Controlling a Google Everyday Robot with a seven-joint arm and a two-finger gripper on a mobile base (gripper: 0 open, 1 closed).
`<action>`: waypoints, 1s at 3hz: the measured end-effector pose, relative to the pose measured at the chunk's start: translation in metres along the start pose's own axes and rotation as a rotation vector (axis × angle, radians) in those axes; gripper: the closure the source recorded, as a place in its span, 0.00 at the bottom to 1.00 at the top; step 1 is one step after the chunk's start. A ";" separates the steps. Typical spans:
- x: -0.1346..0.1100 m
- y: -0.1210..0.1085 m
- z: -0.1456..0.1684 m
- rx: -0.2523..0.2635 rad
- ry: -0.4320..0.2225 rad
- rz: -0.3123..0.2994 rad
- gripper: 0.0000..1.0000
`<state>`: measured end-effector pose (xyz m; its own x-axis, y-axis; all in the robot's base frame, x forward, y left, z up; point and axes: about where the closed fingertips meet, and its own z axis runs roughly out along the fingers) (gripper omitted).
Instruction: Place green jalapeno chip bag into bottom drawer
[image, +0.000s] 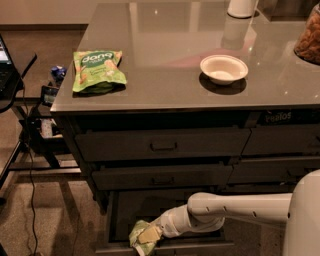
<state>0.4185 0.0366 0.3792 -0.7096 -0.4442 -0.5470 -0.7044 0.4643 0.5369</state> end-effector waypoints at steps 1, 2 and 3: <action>0.000 0.000 0.000 0.000 0.000 0.000 1.00; 0.001 -0.020 0.008 0.055 -0.050 0.030 1.00; 0.004 -0.056 0.015 0.147 -0.084 0.064 1.00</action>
Offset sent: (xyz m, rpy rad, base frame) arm 0.0395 -0.0153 -0.0474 -0.0102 -0.0744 -0.2295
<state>0.4554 0.0200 0.3373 -0.7447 -0.3471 -0.5700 -0.6436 0.5993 0.4760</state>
